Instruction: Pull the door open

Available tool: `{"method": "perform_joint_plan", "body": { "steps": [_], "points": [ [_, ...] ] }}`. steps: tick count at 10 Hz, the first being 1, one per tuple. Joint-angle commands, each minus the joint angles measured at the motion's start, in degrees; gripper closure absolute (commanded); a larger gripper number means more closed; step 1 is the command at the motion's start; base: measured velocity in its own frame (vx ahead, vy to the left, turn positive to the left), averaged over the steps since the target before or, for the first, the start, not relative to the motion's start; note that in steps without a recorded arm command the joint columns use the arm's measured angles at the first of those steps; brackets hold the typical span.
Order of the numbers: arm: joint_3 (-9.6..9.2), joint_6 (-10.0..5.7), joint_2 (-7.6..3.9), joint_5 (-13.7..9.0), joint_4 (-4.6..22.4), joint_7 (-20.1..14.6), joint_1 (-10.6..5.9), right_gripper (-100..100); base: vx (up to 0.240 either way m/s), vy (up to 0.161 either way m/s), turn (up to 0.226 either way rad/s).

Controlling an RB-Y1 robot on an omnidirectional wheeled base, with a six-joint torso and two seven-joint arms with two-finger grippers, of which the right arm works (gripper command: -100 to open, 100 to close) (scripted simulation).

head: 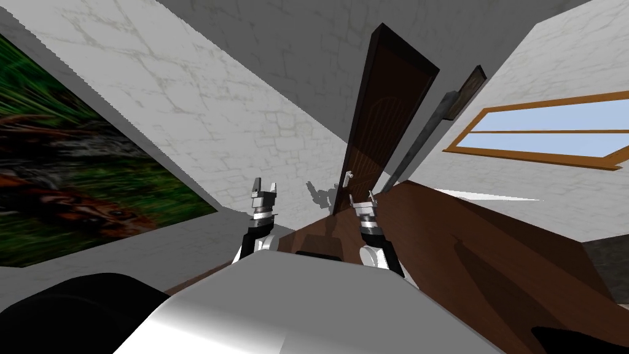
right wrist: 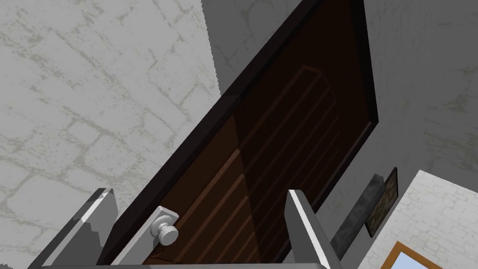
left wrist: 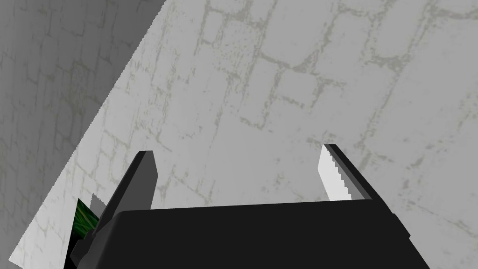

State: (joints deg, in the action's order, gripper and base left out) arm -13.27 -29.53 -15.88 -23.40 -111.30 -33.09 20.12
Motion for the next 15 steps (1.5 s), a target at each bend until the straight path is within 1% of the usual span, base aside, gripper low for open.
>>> {"method": "perform_joint_plan", "body": {
  "steps": [1, 15],
  "points": [
    [-0.98, -0.22, -1.21, -1.6, 1.3, -1.8, -0.70, -100, 0.074, -0.094, 0.101],
    [-9.29, -2.78, -12.45, -15.6, 11.8, -17.3, -5.33, -100, 0.069, -0.106, 0.105]
  ]
}}
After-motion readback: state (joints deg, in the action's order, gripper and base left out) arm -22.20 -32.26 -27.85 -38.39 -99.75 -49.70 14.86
